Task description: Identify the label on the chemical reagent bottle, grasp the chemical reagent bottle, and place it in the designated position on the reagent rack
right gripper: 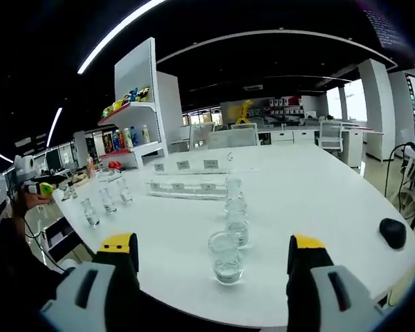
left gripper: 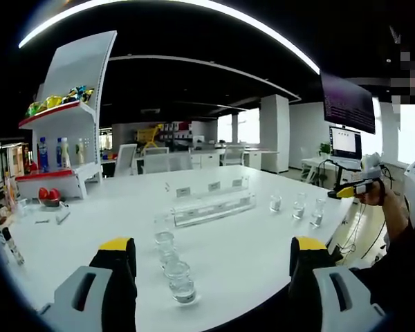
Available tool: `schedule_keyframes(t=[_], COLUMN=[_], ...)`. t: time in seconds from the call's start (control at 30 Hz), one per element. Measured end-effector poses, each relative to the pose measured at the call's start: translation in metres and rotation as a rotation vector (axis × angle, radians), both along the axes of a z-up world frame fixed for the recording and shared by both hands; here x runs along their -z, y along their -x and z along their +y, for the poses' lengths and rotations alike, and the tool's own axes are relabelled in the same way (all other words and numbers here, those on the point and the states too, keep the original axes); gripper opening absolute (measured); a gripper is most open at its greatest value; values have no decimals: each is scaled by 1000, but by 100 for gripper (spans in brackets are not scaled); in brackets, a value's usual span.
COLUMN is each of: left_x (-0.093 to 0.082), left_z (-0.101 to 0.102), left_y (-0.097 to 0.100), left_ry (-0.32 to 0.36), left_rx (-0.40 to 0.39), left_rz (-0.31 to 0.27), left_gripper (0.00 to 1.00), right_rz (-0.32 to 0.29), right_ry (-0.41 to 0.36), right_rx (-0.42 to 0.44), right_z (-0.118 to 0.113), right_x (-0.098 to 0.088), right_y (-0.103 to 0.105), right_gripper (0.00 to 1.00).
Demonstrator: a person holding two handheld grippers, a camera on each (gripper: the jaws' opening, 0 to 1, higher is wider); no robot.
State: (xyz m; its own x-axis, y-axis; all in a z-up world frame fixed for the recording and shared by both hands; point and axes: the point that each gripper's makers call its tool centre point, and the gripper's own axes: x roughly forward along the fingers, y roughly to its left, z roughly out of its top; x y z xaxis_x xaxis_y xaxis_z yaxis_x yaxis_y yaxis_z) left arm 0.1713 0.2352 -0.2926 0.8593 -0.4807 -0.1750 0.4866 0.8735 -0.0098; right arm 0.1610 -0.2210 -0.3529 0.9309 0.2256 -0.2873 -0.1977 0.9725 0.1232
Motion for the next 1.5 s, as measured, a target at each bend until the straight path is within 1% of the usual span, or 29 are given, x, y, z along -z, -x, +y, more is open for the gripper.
schedule_keyframes(t=[0.2,0.3,0.4,0.53,0.67,0.8,0.93,1.03,1.17,1.27,1.37,1.5], left_x=[2,2,3,5,3,1,1,0,-2,-3,-3,-5], left_z=[1,2,3,3,1,-1,-3,-7,-8,-8,-9,-7], left_y=[0,-1,-1,-2,-1,0,0,2,2,2,2,1], left_ry=[-6,-8,-6,-8,-3,0,-5,-13,-6,-2,1,0], left_rx=[3,1,2,2,12,17,22,33,36,35,36,23], left_rz=[4,3,5,7,-4,-13,-16,-23,-28,-32,-32,-38], left_gripper=[91,91,91,91,91,91,91,90,90,90,90,90], right_rz=[6,13,20,26,31,45,30,32,7,-11,-35,-31], right_ry=[10,31,42,47,98,142,161,131,81,52,44,57], right_rx=[-18,-31,-30,-28,-26,-19,-6,1,-27,-31,-23,-14], right_z=[6,10,11,11,12,11,7,4,9,10,8,6], right_x=[6,11,15,19,29,39,45,52,53,52,51,57], right_y=[-4,-6,-8,-11,-16,-20,-26,-30,-32,-33,-35,-38], right_gripper=[83,83,83,80,71,70,70,68,66,57,56,57])
